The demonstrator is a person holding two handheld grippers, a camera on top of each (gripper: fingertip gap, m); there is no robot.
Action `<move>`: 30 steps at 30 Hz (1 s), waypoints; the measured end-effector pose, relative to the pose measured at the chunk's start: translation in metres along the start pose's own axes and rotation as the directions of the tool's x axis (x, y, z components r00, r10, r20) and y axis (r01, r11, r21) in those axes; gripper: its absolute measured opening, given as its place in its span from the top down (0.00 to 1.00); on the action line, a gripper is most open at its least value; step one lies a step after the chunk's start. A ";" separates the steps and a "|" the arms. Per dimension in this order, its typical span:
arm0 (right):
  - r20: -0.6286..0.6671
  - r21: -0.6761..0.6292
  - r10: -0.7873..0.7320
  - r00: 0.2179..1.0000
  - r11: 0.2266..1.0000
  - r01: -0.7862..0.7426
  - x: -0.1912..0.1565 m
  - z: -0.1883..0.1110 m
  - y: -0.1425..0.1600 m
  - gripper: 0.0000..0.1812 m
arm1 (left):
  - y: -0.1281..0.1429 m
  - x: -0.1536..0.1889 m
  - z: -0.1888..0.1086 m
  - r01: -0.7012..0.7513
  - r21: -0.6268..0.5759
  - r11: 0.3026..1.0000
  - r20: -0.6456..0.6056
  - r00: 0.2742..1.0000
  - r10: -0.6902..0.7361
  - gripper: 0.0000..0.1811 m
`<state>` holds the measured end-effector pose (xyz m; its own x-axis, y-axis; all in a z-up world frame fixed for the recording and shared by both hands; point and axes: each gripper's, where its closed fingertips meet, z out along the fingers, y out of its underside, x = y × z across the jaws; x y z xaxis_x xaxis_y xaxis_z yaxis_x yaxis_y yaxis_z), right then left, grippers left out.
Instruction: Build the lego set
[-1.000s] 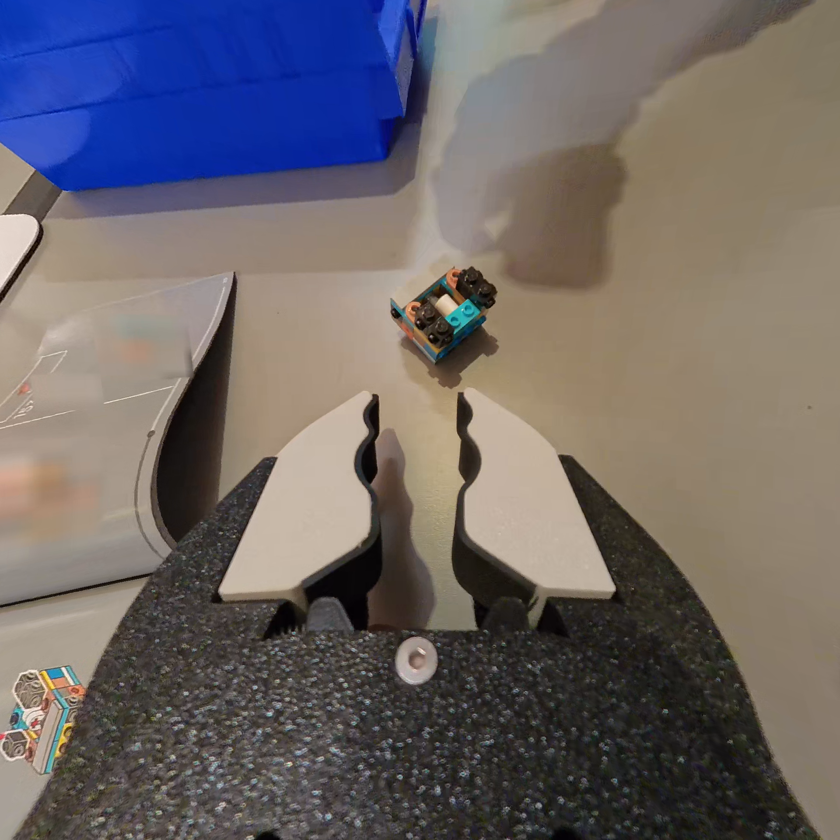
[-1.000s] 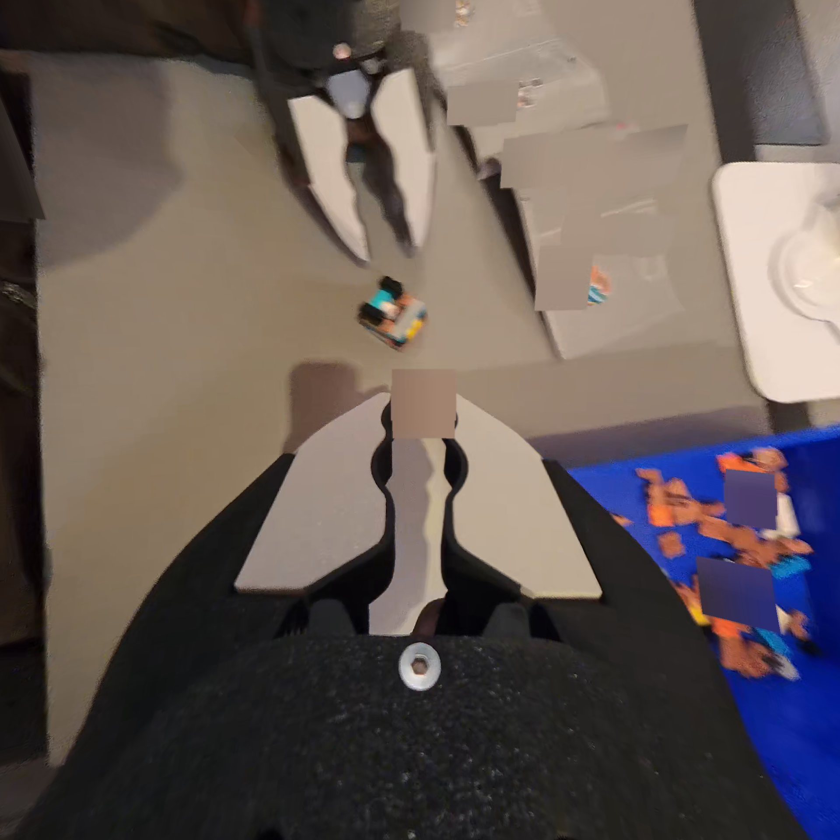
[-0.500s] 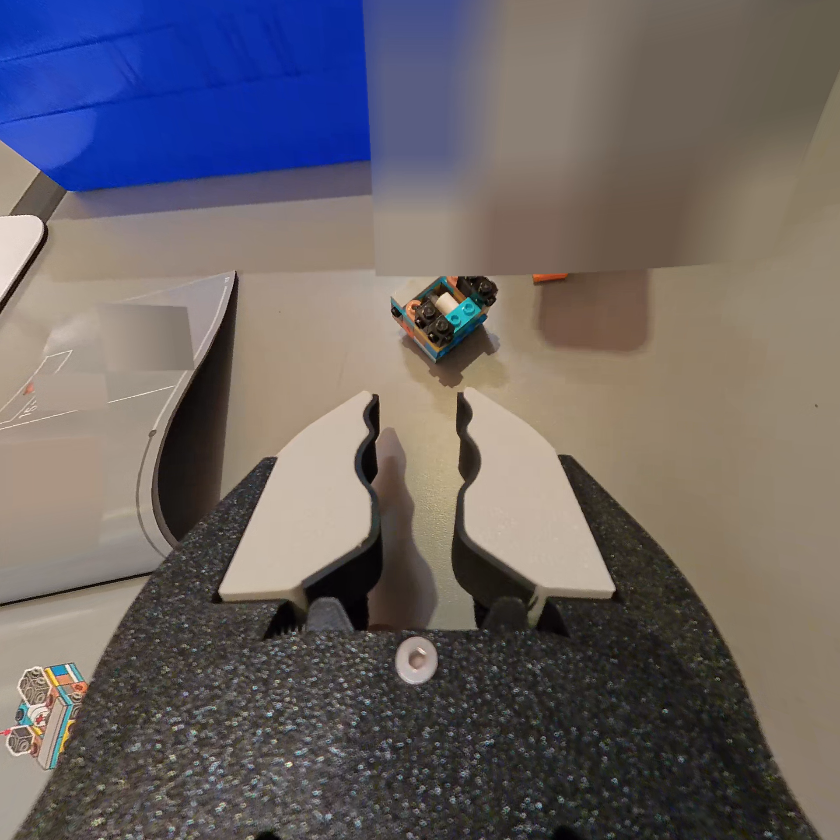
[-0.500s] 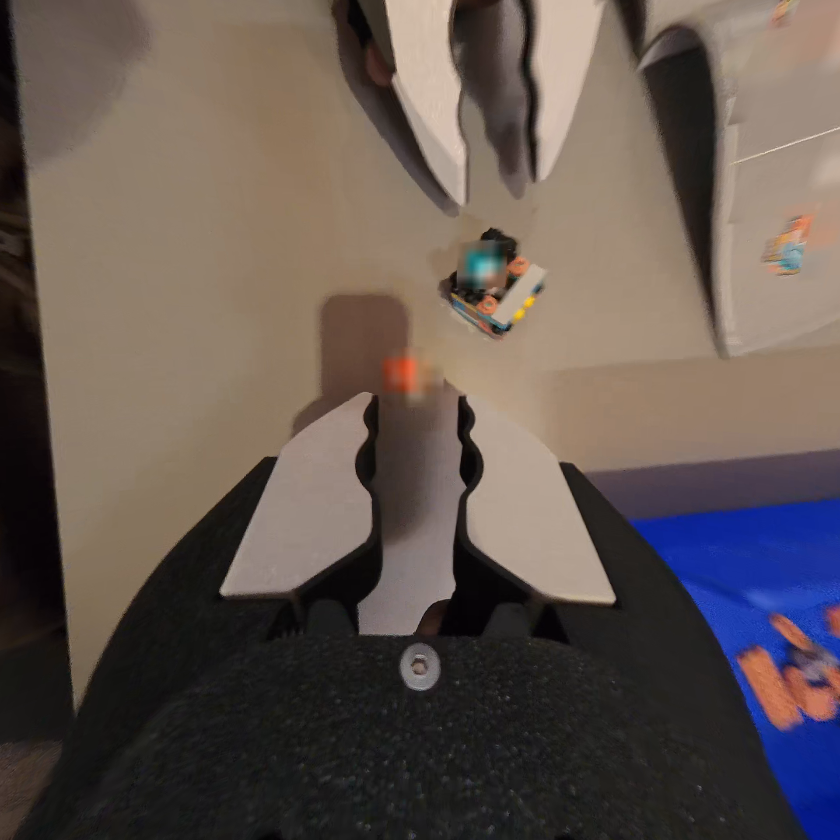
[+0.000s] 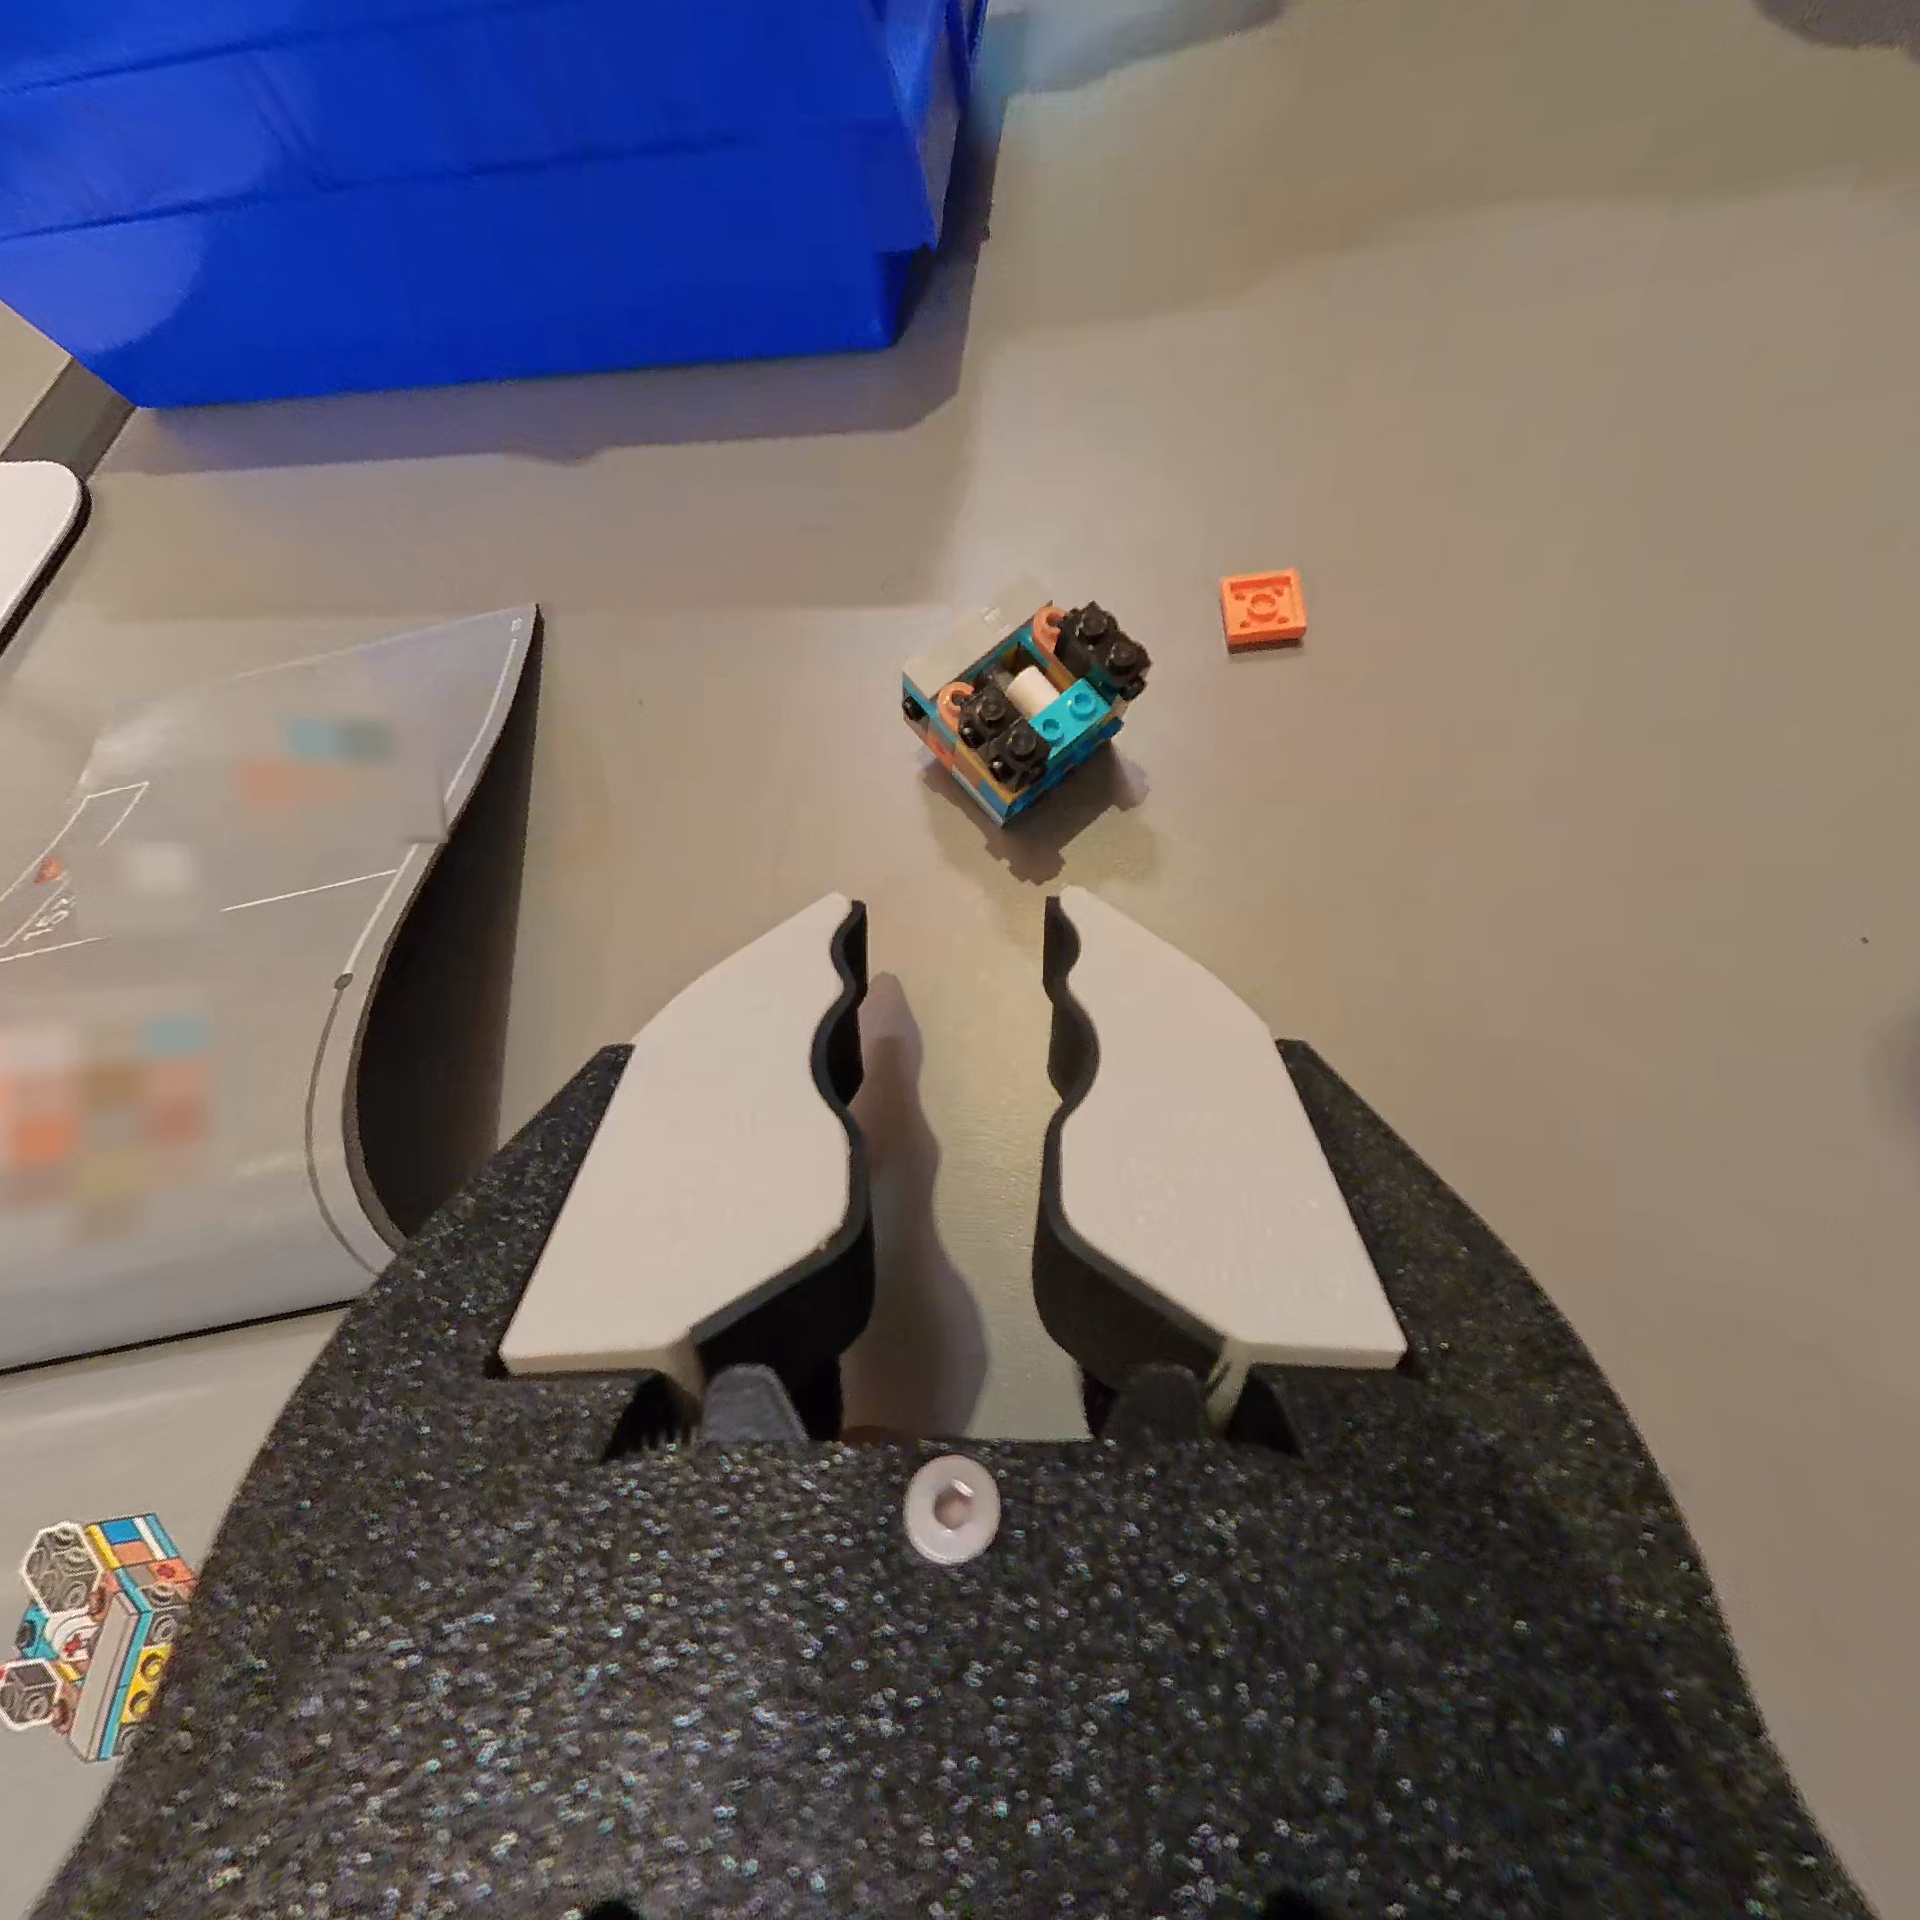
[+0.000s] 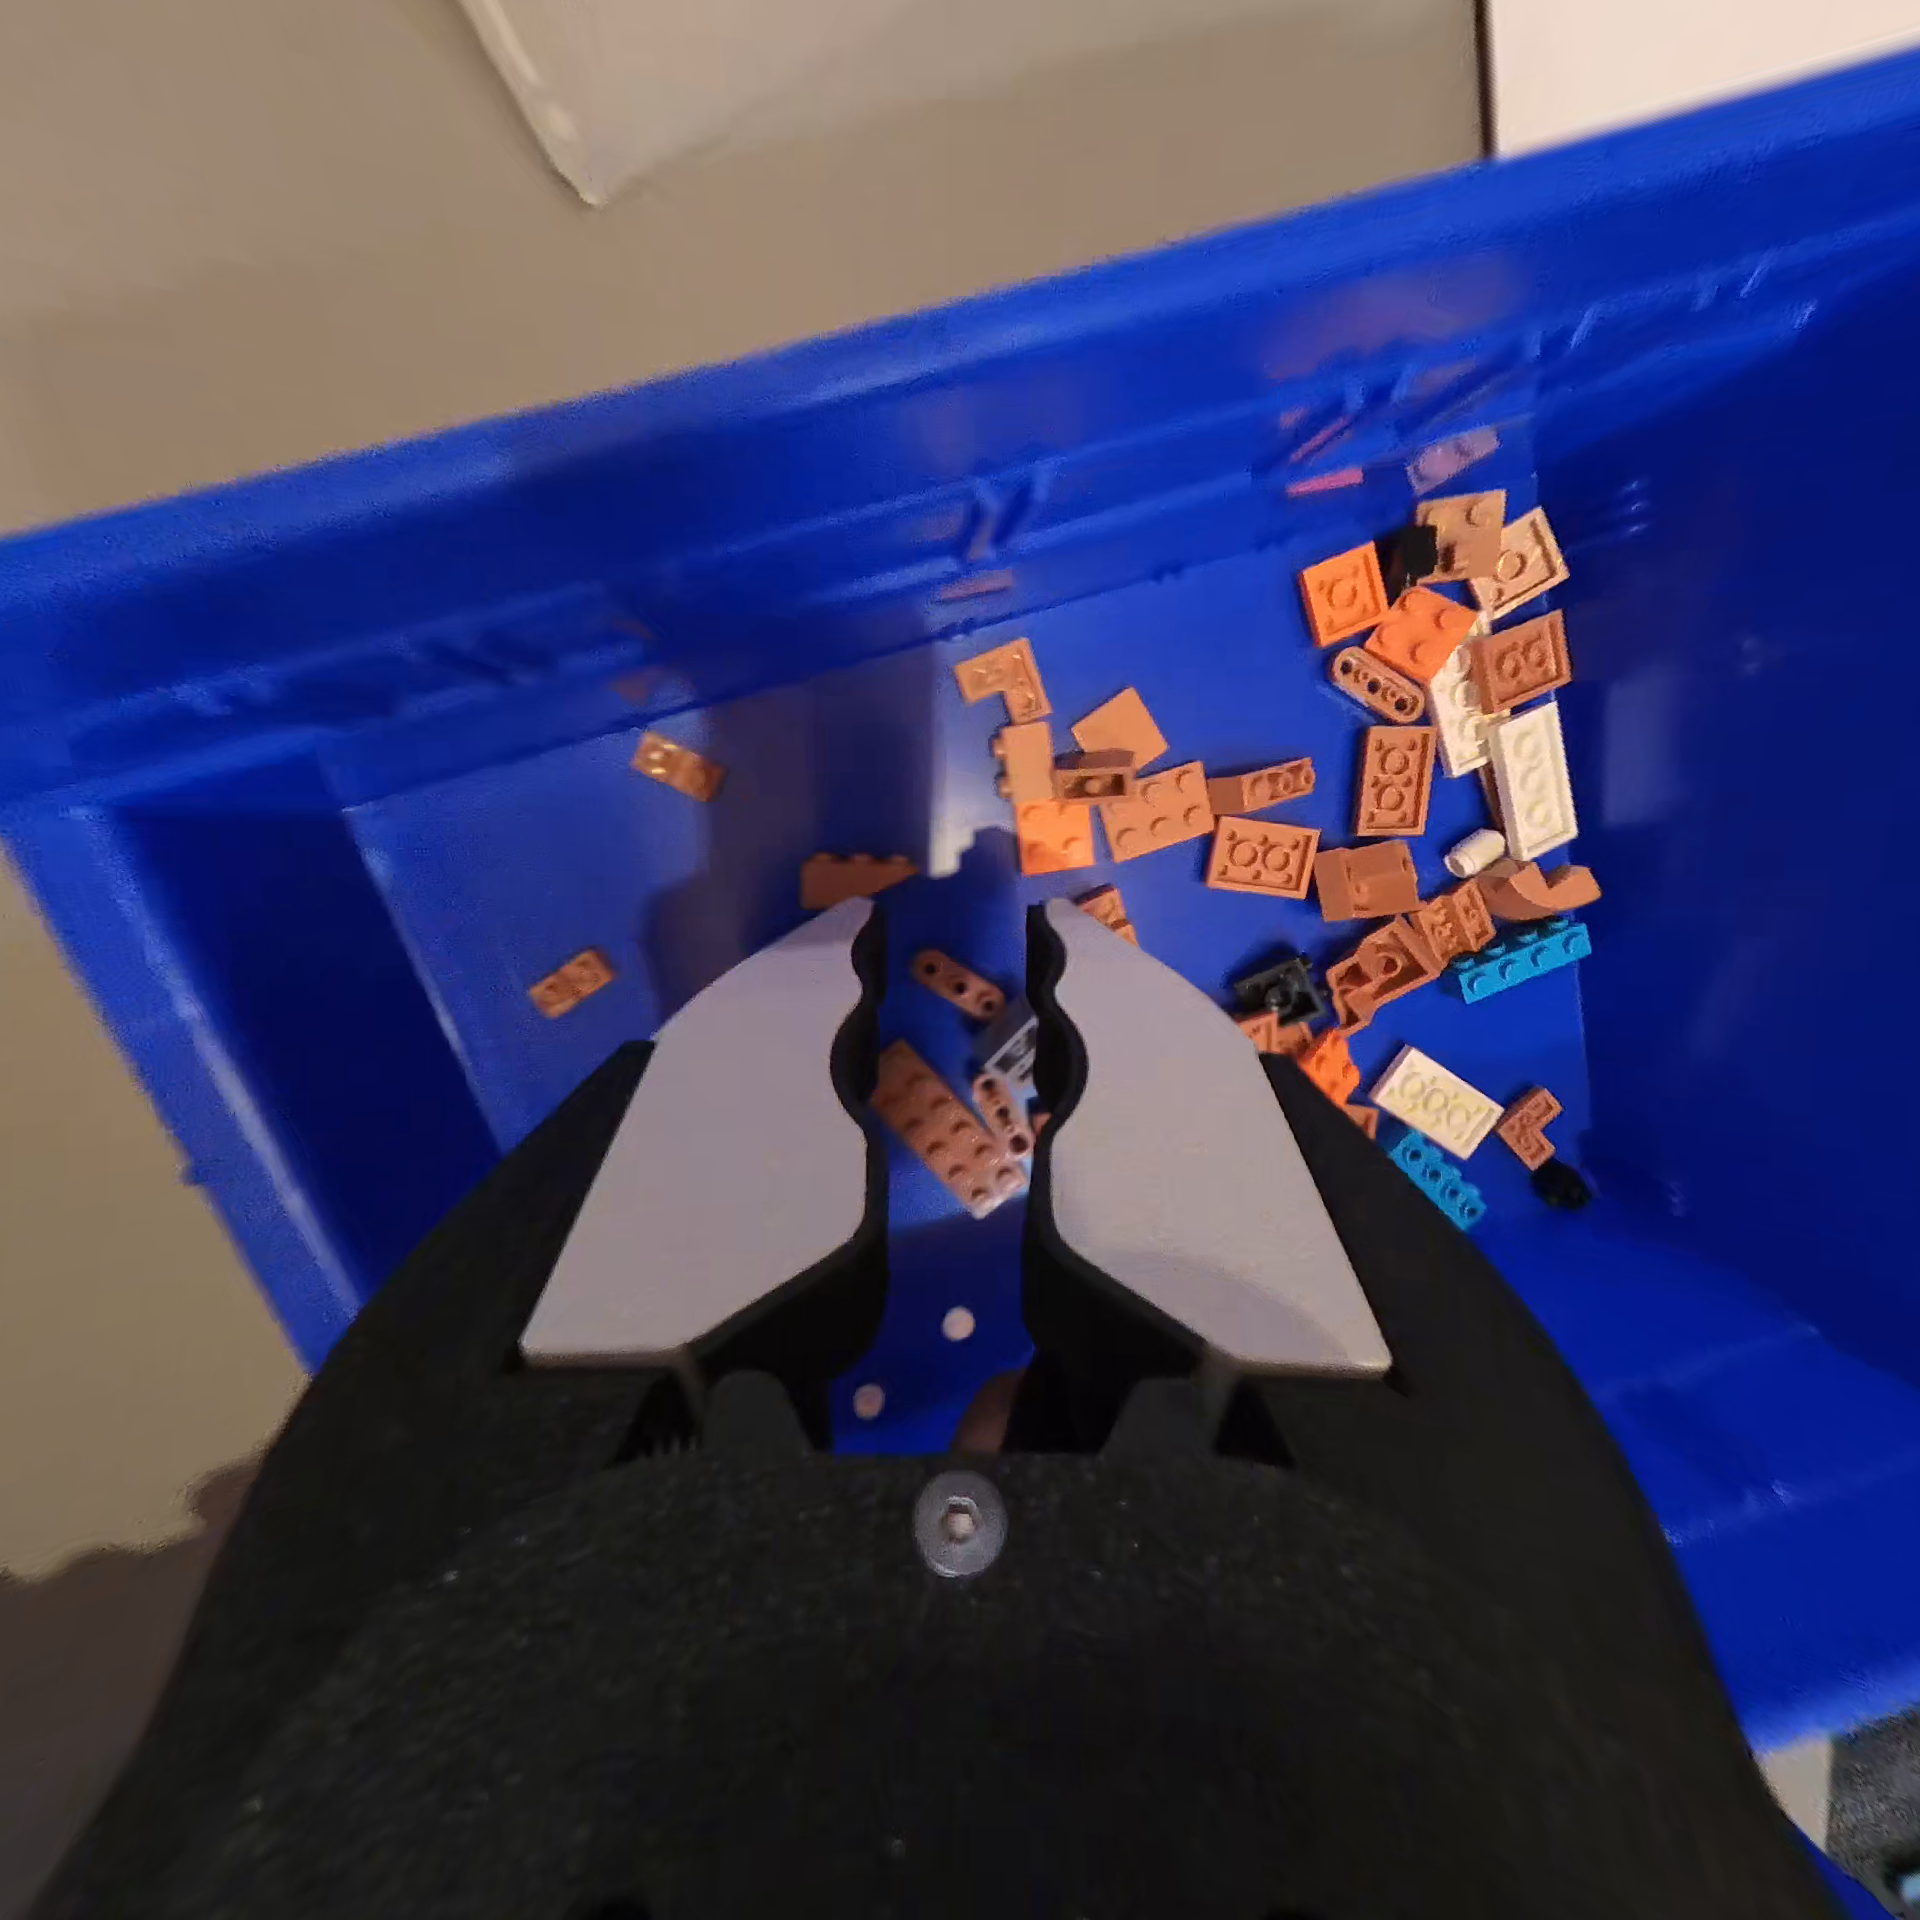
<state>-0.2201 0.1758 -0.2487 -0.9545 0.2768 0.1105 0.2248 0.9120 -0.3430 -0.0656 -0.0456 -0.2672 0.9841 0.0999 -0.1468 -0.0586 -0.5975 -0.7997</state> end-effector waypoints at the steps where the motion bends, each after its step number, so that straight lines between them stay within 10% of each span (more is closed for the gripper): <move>1: 0.010 0.000 0.008 1.000 1.000 -0.008 0.004 0.006 0.000 0.86 | 0.000 0.000 0.000 0.003 0.002 1.000 -0.001 1.000 -0.003 0.82; 23: 0.048 -0.085 0.059 0.997 0.995 -0.055 0.016 0.036 0.006 0.91 | -0.001 0.002 -0.001 -0.004 0.009 1.000 -0.020 1.000 0.004 0.82; 30: -0.066 0.059 0.032 0.997 0.998 -0.028 0.000 -0.029 -0.026 0.91 | 0.001 0.004 0.001 -0.029 -0.004 1.000 -0.017 0.999 0.029 0.82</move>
<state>-0.2207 0.1609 -0.2128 -0.9320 0.3251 0.1604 0.2397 0.8845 -0.4002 -0.0618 -0.0451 -0.2686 0.9846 0.0691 -0.1604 -0.0868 -0.6036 -0.7926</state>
